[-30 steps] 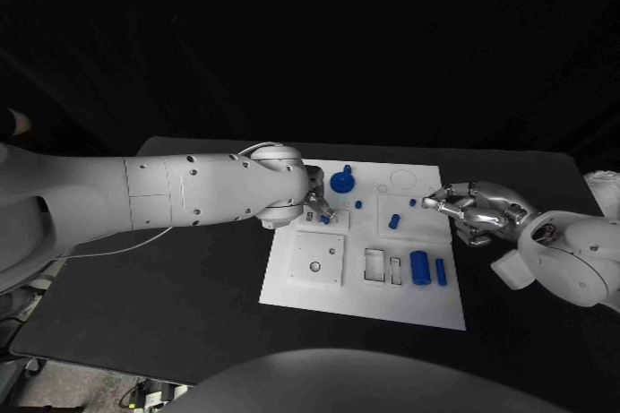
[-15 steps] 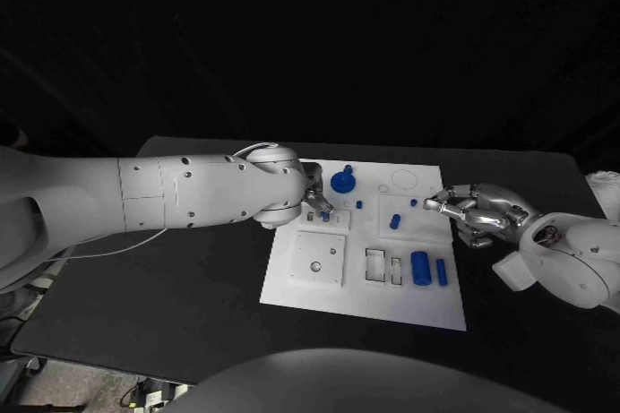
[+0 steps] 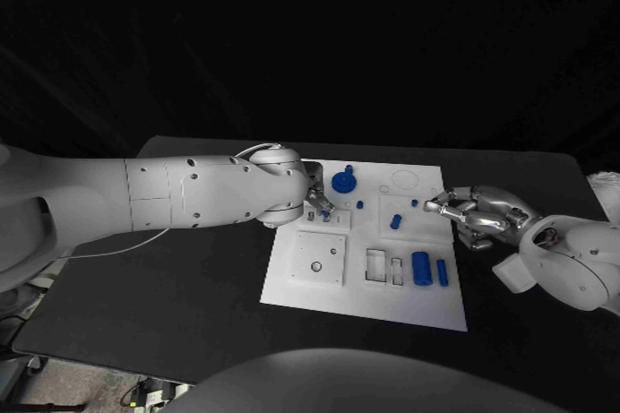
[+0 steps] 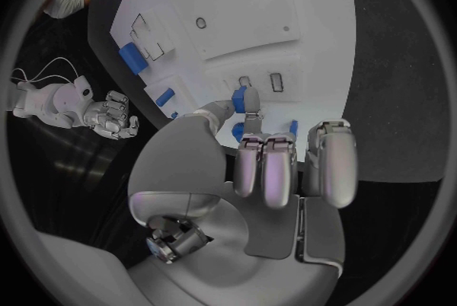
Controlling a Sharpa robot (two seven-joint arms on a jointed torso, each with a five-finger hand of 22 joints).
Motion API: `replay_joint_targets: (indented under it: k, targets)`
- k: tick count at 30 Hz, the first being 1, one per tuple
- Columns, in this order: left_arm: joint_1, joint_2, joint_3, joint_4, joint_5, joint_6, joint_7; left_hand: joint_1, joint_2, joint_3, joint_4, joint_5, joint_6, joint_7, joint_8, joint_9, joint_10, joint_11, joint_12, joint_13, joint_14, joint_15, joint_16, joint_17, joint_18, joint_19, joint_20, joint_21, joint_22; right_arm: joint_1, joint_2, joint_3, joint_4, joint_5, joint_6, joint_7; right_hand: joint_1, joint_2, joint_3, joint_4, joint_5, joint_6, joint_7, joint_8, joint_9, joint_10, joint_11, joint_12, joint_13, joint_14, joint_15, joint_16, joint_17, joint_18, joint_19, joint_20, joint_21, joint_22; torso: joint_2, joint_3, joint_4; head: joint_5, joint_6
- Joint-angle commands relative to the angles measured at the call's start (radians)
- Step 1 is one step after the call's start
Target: Assemble the parts on the task board
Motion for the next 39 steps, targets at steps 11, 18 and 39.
replay_joint_targets:
  k: [11, 18, 39]
  targets:
    - [-0.008, 0.005, 0.001, -0.003, -0.001, 0.001, -0.13, 0.004, -0.003, 0.005, 0.001, 0.003, 0.003, -0.005, 0.004, 0.002, 0.108, -0.007, 0.002, 0.263, 0.103, -0.005, 0.002, 0.263, 0.019, 0.027, -0.006, -0.003, 0.183, -0.002, -0.001, 0.0, 0.001, -0.003, 0.011, 0.016, 0.013, 0.001, 0.008, 0.001, 0.005, 0.0, 0.005, 0.003, 0.001, 0.154, -0.042, -0.003, 0.061, 0.09, -0.002, -0.002, 0.243, 0.0, -0.009, 0.0, -0.007, 0.193, 0.0, 0.0002, 0.0, 0.0, 0.0]
    - [-0.011, 0.001, 0.001, 0.001, 0.001, 0.001, -0.132, 0.004, -0.003, 0.005, 0.001, 0.003, 0.003, -0.005, 0.004, 0.002, 0.108, -0.007, 0.002, 0.263, 0.103, -0.005, 0.002, 0.263, 0.019, 0.027, -0.006, -0.003, 0.183, -0.002, -0.002, 0.0, 0.0, -0.003, 0.01, 0.017, 0.013, 0.001, 0.008, 0.001, 0.005, 0.0, 0.005, 0.003, 0.001, 0.153, -0.042, -0.004, 0.06, 0.09, -0.002, -0.002, 0.242, 0.0, -0.009, 0.0, -0.007, 0.193, 0.0, 0.0002, 0.0, 0.001, 0.0]
    - [-0.013, -0.004, 0.0, 0.0, 0.002, 0.005, -0.132, 0.001, -0.003, 0.007, 0.004, 0.002, 0.002, -0.005, 0.004, 0.003, 0.108, -0.007, 0.002, 0.263, 0.103, -0.005, 0.002, 0.263, 0.02, 0.025, -0.006, -0.007, 0.181, -0.003, -0.002, 0.0, -0.001, 0.0, 0.012, 0.019, 0.014, 0.001, 0.009, 0.001, 0.005, 0.0, 0.005, 0.003, 0.001, 0.149, -0.041, -0.006, 0.056, 0.089, -0.002, -0.002, 0.24, 0.0, -0.011, 0.0, -0.008, 0.193, 0.0, 0.0, -0.0006, 0.003, 0.0]
